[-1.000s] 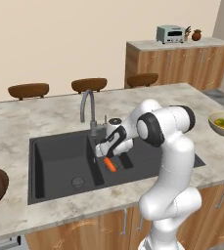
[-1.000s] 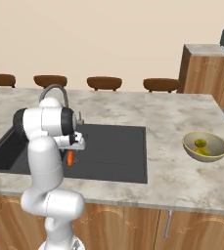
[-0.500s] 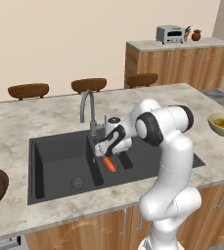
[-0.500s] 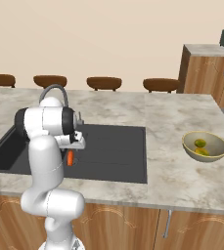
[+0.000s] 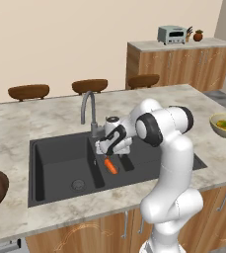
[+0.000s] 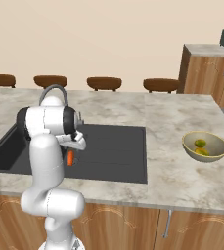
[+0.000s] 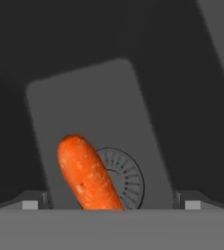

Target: Pick the mangos from the cabinet and place them in one bowl. Pick the carrot from the sink and place it in the other bowl.

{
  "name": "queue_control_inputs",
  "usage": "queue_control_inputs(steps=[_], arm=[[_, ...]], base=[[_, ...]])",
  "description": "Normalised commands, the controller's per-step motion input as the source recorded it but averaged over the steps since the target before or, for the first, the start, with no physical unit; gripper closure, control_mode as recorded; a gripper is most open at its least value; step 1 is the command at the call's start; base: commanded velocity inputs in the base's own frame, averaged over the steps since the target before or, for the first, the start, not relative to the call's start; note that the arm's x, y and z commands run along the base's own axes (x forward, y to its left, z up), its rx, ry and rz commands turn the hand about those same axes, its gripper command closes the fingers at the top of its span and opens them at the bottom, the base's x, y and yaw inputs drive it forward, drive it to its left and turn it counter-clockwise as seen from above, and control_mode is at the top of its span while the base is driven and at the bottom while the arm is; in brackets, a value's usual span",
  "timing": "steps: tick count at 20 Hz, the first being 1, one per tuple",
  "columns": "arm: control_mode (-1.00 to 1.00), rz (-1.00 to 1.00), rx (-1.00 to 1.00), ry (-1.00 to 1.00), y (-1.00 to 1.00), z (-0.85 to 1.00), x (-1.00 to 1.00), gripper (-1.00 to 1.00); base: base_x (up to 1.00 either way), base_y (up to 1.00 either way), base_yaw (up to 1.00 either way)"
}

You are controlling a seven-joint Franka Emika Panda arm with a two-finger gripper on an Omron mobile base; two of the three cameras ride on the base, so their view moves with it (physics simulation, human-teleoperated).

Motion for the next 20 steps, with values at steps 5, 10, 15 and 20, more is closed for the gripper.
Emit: queue_control_inputs(steps=[5, 10, 15, 20], arm=[[-1.00, -0.44, 0.05, 0.11, 0.00, -0.05, 0.10, -1.00], [-1.00, -0.18, 0.07, 0.14, 0.00, -0.58, 0.15, -1.00], [-1.00, -0.02, 0.01, 0.03, 0.01, -0.74, 0.09, -1.00], [-1.00, -0.14, 0.00, 0.00, 0.19, -0.06, -0.21, -1.00]], base=[[0.00, 0.00, 0.00], [0.00, 0.00, 0.00], [0.00, 0.00, 0.00], [0.00, 0.00, 0.00]])
